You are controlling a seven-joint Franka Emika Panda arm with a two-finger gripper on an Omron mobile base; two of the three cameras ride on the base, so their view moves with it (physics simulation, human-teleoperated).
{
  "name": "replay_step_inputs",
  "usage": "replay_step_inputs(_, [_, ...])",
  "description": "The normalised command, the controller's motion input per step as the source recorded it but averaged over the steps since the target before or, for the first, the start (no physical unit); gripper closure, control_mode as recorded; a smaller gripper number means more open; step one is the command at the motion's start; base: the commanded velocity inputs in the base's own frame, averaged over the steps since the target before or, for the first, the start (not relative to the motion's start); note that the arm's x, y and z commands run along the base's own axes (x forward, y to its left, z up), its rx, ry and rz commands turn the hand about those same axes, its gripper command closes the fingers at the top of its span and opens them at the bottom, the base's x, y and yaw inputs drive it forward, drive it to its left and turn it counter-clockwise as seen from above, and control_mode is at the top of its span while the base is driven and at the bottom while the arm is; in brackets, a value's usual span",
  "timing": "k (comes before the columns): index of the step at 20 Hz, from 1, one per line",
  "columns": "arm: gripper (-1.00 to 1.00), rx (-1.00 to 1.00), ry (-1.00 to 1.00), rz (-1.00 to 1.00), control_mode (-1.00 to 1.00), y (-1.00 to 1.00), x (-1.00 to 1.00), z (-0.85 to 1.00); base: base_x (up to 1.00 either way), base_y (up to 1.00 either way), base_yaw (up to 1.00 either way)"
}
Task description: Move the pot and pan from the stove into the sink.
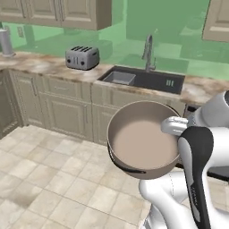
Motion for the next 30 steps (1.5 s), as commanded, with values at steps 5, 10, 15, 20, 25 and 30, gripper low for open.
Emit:
replay_step_inputs(5, [1.00, 0.00, 0.00, 0.00, 1.00, 0.00, 0.00, 0.00, 0.00, -0.14, -0.38])
replay_step_inputs(10, [1.00, 0.00, 0.00, 0.00, 1.00, 0.00, 0.00, 0.00, 0.00, -0.16, -0.37])
replay_step_inputs(15, [1.00, 0.00, 0.00, 0.00, 1.00, 0.00, 0.00, 0.00, 0.00, -0.17, -0.36])
replay_step_inputs(20, [1.00, 0.00, 0.00, 0.00, 1.00, 0.00, 0.00, 0.00, 0.00, -0.17, -0.36])
replay_step_inputs(25, [1.00, 0.00, 0.00, 0.00, 1.00, 0.00, 0.00, 0.00, -0.10, -0.18, -0.29])
replay_step_inputs(30, [1.00, 0.00, 0.00, 0.00, 1.00, 0.00, 0.00, 0.00, -0.13, -0.19, -0.19])
